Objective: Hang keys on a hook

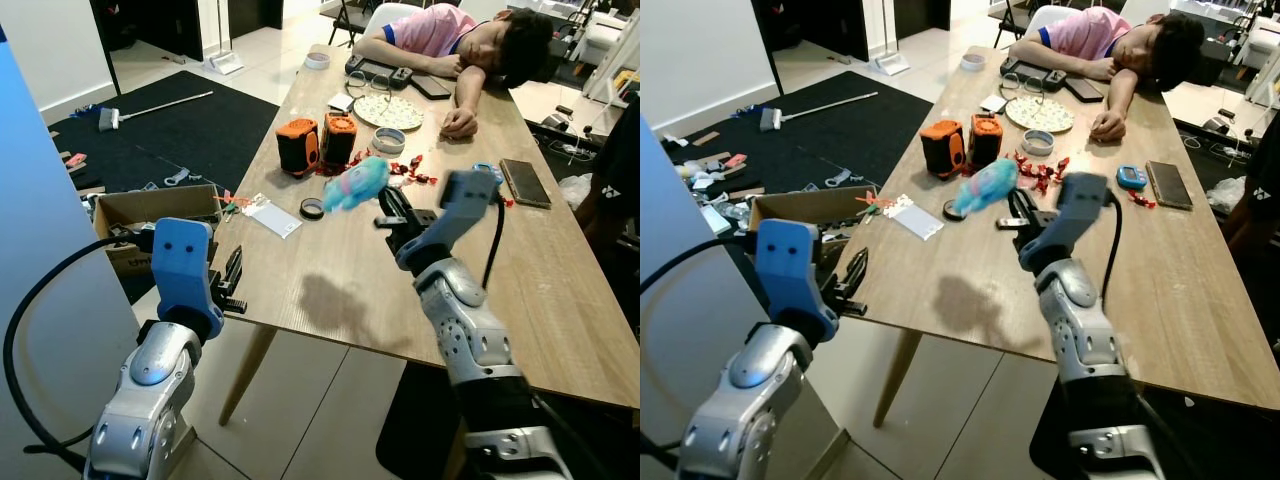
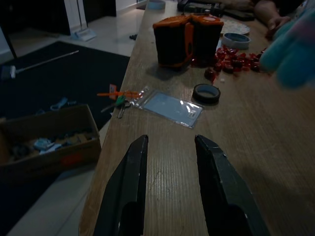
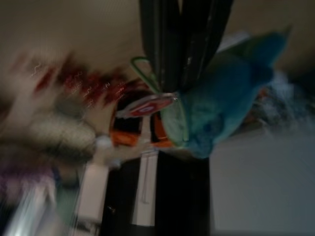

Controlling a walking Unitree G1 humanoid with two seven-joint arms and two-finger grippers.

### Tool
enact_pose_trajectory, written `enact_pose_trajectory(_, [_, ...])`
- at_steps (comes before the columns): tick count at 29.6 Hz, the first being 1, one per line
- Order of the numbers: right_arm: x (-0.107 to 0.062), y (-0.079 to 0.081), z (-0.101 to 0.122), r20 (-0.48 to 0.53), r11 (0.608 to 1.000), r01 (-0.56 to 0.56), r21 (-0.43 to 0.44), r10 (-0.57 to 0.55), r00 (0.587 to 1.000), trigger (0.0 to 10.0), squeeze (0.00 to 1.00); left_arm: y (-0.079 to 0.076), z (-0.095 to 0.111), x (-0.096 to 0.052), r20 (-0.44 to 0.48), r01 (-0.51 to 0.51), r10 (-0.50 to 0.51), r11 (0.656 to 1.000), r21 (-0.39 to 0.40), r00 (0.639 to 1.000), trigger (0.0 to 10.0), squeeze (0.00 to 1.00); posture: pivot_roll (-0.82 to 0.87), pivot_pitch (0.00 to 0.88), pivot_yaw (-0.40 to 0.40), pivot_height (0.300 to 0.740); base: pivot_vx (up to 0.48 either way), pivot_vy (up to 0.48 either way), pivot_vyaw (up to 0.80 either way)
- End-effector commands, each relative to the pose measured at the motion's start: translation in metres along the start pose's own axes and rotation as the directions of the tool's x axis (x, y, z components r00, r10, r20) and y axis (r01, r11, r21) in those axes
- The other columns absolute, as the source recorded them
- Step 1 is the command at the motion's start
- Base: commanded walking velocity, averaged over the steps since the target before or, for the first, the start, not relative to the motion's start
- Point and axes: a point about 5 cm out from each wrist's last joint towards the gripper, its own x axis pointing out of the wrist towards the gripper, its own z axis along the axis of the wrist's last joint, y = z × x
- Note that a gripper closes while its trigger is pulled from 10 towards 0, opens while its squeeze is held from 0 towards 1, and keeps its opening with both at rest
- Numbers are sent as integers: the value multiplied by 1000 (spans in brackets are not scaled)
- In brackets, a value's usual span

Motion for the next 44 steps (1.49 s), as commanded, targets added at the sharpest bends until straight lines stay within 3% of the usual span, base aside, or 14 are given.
enact_pose_trajectory(1, [-4,3,-6,-5,991,-12,-136,11,1000,10000,0,-1,-6,-2,-6,-7,7,1000,27,1000,10000,0,208,146,-60,740,0,0,0])
enact_pose_trajectory(8, [-15,-8,0,39,981,62,-181,-56,998,10000,0,-3,-11,-8,7,0,-1,995,97,1000,10000,0,206,144,-68,740,0,0,0])
enact_pose_trajectory(14, [-43,-28,-22,-37,963,173,-207,-184,982,10000,0,-11,-15,-7,1,38,-39,991,128,999,10000,0,175,144,-42,740,0,0,0])
enact_pose_trajectory(15, [-58,-37,-32,-76,954,216,-209,-236,969,10000,0,-14,-18,-5,-2,57,-58,989,138,998,10000,0,148,144,-23,740,0,0,0])
enact_pose_trajectory(16, [-58,-37,-32,-76,954,216,-209,-236,969,10000,0,-14,-18,-5,-2,57,-58,989,138,998,10000,0,148,144,-23,740,0,0,0])
enact_pose_trajectory(18, [-75,-46,-41,-126,946,274,-173,-297,946,10000,0,-15,-22,0,-6,72,-72,988,138,997,10000,0,103,140,7,740,0,0,0])
enact_pose_trajectory(22, [-92,-53,-50,-167,930,331,-160,-357,919,10000,0,-17,-27,9,-12,90,-90,985,144,996,10000,0,64,133,32,740,0,0,0])
enact_pose_trajectory(26, [-94,-51,-49,-165,931,313,-186,-343,925,10000,0,-19,-28,13,-15,106,-105,984,140,994,10000,0,64,133,32,740,0,0,0])
enact_pose_trajectory(29, [-89,-43,-41,-114,935,237,-264,-274,955,10000,0,-24,-31,16,-19,129,-128,983,129,992,10000,0,18,116,52,740,0,0,0])
enact_pose_trajectory(31, [-84,-40,-42,-146,958,279,-64,-286,947,10000,0,-26,-34,17,-30,133,-130,987,91,991,10000,0,15,110,53,740,0,0,0])
enact_pose_trajectory(33, [-83,-42,-41,-149,952,302,-45,-305,941,10000,0,-27,-35,18,-29,134,-132,987,91,991,10000,0,16,109,51,740,0,0,0])
enact_pose_trajectory(35, [-80,-42,-39,-128,955,275,-115,-289,949,10000,0,-27,-35,18,-26,135,-133,986,97,991,10000,0,17,107,49,740,0,0,0])
enact_pose_trajectory(44, [-75,-33,-44,-135,966,232,-116,-246,960,10000,0,-22,-39,15,-24,118,-116,986,118,993,10000,0,43,102,33,740,0,0,0])
